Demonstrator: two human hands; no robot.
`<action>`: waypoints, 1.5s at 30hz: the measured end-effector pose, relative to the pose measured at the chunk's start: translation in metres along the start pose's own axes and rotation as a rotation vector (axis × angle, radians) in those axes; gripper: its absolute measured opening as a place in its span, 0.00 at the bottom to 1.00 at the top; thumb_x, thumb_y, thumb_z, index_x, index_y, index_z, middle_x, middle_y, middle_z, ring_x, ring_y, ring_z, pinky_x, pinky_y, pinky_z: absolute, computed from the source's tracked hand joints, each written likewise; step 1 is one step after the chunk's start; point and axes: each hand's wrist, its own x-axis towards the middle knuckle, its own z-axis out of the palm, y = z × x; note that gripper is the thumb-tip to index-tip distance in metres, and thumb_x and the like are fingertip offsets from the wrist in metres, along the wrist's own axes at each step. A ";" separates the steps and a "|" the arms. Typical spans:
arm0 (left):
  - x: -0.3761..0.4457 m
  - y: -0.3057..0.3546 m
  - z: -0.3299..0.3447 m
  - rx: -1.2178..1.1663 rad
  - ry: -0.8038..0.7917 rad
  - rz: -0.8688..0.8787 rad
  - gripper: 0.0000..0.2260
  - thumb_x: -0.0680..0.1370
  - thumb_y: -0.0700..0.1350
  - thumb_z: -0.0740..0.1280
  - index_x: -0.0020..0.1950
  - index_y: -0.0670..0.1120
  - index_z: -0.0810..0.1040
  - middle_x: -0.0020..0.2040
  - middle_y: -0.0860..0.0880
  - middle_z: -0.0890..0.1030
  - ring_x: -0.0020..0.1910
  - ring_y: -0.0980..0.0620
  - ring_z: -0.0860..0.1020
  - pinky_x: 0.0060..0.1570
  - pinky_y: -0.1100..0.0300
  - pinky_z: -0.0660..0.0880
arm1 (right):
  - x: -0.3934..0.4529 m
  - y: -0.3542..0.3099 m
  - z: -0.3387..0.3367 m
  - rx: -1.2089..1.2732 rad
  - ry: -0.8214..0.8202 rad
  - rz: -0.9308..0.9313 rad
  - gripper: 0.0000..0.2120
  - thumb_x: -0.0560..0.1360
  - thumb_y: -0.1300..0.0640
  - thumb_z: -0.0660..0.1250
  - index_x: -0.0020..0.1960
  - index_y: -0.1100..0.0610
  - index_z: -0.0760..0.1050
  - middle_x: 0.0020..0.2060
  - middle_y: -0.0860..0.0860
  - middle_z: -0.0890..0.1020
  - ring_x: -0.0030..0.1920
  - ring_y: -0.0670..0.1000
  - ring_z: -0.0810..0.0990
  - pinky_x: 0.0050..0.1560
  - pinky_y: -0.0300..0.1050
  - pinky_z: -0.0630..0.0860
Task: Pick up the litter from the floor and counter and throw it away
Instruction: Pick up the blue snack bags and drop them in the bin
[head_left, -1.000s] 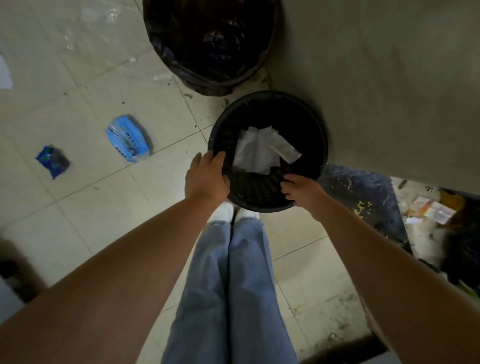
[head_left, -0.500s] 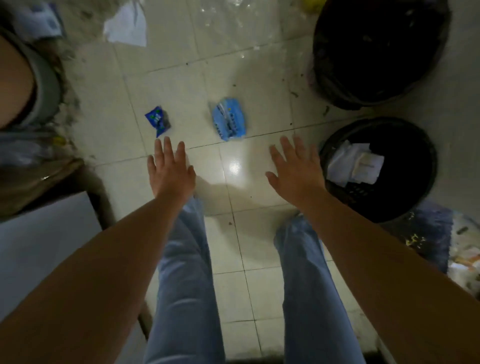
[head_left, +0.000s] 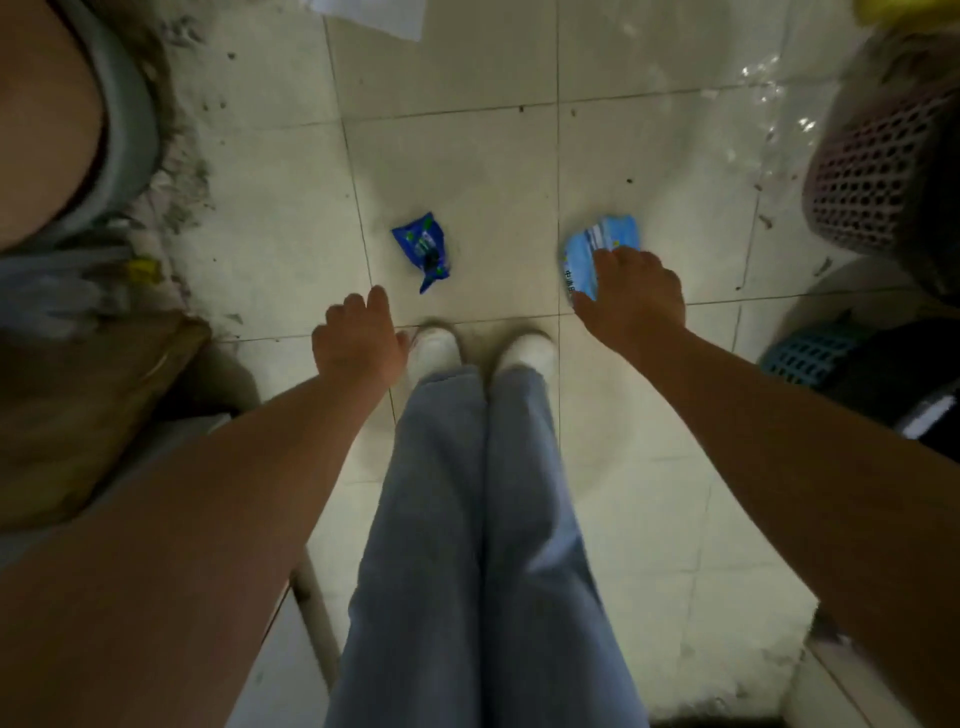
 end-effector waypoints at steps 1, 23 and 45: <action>0.016 0.002 0.005 -0.077 -0.024 -0.026 0.23 0.80 0.49 0.61 0.71 0.41 0.62 0.67 0.38 0.71 0.65 0.39 0.71 0.60 0.47 0.72 | 0.017 0.003 0.005 -0.007 -0.009 0.015 0.25 0.78 0.51 0.58 0.71 0.61 0.61 0.68 0.61 0.68 0.67 0.61 0.67 0.64 0.55 0.67; 0.146 0.055 0.057 -0.325 0.151 0.122 0.11 0.80 0.36 0.56 0.54 0.35 0.77 0.50 0.37 0.78 0.44 0.49 0.68 0.41 0.64 0.60 | 0.150 0.042 0.091 0.745 0.088 0.338 0.21 0.74 0.54 0.69 0.63 0.63 0.74 0.62 0.60 0.78 0.62 0.57 0.76 0.51 0.37 0.69; -0.182 0.353 -0.033 -0.284 0.119 0.630 0.08 0.77 0.39 0.65 0.49 0.35 0.79 0.50 0.38 0.82 0.43 0.47 0.75 0.41 0.65 0.65 | -0.185 0.310 0.052 1.828 0.674 1.241 0.15 0.73 0.53 0.69 0.34 0.60 0.71 0.32 0.58 0.76 0.25 0.46 0.81 0.26 0.35 0.75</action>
